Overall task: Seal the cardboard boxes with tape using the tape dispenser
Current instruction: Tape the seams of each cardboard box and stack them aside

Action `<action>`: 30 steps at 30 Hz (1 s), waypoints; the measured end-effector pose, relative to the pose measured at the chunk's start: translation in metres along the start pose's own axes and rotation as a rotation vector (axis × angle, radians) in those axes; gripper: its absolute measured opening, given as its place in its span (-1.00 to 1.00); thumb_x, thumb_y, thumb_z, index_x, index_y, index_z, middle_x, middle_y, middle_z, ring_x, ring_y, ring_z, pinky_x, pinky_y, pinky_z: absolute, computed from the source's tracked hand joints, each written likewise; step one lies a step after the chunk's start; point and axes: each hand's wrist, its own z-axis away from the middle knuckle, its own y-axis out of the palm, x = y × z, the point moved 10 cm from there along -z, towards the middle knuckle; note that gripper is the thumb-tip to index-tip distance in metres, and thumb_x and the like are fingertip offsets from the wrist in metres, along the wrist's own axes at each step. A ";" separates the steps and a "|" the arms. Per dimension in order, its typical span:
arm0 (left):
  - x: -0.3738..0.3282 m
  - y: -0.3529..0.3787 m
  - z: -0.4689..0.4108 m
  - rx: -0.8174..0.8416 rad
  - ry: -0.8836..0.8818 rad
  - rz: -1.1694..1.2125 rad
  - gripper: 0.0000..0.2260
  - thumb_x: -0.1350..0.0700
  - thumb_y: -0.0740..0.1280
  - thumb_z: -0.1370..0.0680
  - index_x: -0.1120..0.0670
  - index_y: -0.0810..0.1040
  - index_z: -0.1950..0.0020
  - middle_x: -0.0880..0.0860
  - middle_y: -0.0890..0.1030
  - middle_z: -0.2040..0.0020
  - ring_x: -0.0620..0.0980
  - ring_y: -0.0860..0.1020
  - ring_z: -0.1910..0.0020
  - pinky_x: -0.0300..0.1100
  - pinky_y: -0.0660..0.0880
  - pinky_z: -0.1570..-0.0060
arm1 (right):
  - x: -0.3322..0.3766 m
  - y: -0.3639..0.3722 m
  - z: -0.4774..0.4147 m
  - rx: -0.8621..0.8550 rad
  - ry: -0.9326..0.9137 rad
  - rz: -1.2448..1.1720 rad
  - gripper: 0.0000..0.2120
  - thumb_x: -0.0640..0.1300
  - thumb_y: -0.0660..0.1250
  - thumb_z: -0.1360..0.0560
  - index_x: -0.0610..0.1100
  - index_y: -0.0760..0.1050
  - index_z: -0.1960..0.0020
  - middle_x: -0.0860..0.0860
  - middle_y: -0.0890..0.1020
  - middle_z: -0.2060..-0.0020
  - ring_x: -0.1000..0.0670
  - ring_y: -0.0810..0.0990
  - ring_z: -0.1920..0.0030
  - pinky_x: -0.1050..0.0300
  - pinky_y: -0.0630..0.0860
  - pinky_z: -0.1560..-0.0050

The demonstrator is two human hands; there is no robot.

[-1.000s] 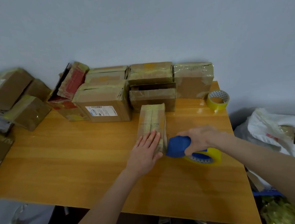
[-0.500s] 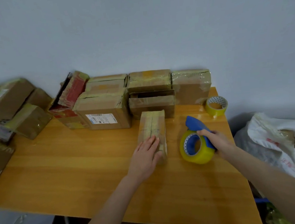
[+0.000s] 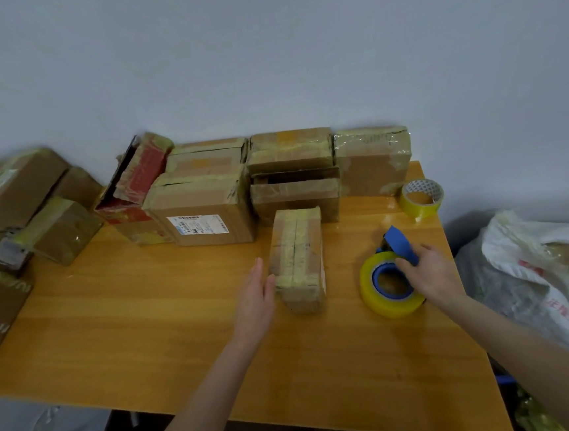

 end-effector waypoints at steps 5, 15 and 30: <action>-0.014 0.026 -0.003 0.074 -0.132 0.152 -0.50 0.07 0.11 -0.67 0.13 0.02 -0.57 0.11 0.34 -0.47 0.02 0.37 -0.38 -0.15 0.39 -0.26 | 0.092 0.068 0.056 0.222 -0.234 -0.178 -0.44 0.00 0.17 -0.64 -0.12 0.10 -0.57 0.01 0.43 -0.38 -0.04 0.40 -0.40 0.07 0.38 -0.34; -0.006 0.040 0.000 0.194 -0.168 0.242 -0.44 0.09 0.14 -0.66 0.11 -0.07 -0.58 0.04 0.29 -0.49 0.01 0.31 -0.43 -0.32 0.30 -0.19 | 0.111 0.109 0.068 0.202 -0.126 -0.305 -0.33 0.01 0.12 -0.65 -0.13 -0.19 -0.58 -0.07 0.35 -0.46 -0.10 0.42 -0.37 0.02 0.42 -0.29; 0.014 0.009 0.000 -0.028 -0.115 0.263 -0.70 0.11 0.43 -0.51 0.07 0.54 -0.22 -0.03 0.64 0.18 -0.08 0.61 0.14 -0.26 0.57 0.12 | 0.099 0.075 0.055 0.089 -0.252 -0.279 -0.36 -0.12 0.38 -0.53 -0.02 0.20 -0.53 0.07 0.60 0.36 0.18 0.56 0.37 0.39 0.44 0.33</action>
